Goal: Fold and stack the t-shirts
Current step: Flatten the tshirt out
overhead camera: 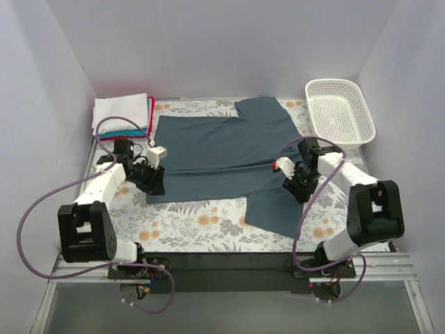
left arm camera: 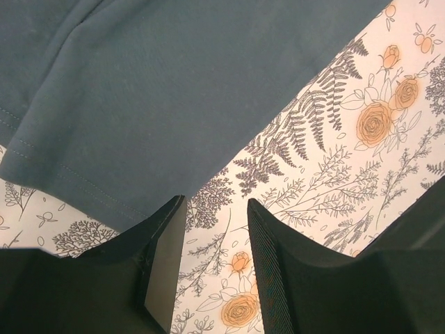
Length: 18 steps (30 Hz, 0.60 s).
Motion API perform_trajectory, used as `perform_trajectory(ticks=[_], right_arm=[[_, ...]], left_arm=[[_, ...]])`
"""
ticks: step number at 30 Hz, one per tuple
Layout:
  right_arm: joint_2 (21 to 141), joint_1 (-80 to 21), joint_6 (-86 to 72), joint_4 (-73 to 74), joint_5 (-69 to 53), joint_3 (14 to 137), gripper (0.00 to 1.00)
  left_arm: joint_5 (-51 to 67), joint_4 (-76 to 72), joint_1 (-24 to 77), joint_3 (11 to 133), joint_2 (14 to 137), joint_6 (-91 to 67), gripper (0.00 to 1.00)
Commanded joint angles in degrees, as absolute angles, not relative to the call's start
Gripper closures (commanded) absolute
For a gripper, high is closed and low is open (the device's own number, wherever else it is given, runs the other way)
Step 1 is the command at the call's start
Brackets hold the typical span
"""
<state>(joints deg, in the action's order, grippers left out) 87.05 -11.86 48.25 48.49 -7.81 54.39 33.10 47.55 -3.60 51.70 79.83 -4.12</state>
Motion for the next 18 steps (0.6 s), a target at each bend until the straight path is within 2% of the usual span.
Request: perform_trajectory(ticks=[1,3,8,13,18], right_arm=[[87.01,-11.95,49.83,45.09,-6.24,57.12,0.44],[88.41,-11.95,50.71,44.91,-5.89,58.27,0.40],[88.77,-12.30,52.38,46.75,-6.15,58.10,0.40],[80.44,-16.07,53.44,53.52,-10.10,52.48,0.40],[72.25,-24.42,54.05,54.40,-6.69,43.61,0.40]], left_arm=[[31.99,46.58,-3.87,50.89,79.63,-2.73,0.60],[30.94,46.06,-3.78,50.28,79.98,-1.59,0.60],[28.57,46.49,-3.78,49.22,79.72,-0.26,0.60],[28.56,47.46,-3.87,49.31,78.58,-0.18,0.59],[28.56,47.02,-3.87,48.52,78.66,-0.26,0.59]])
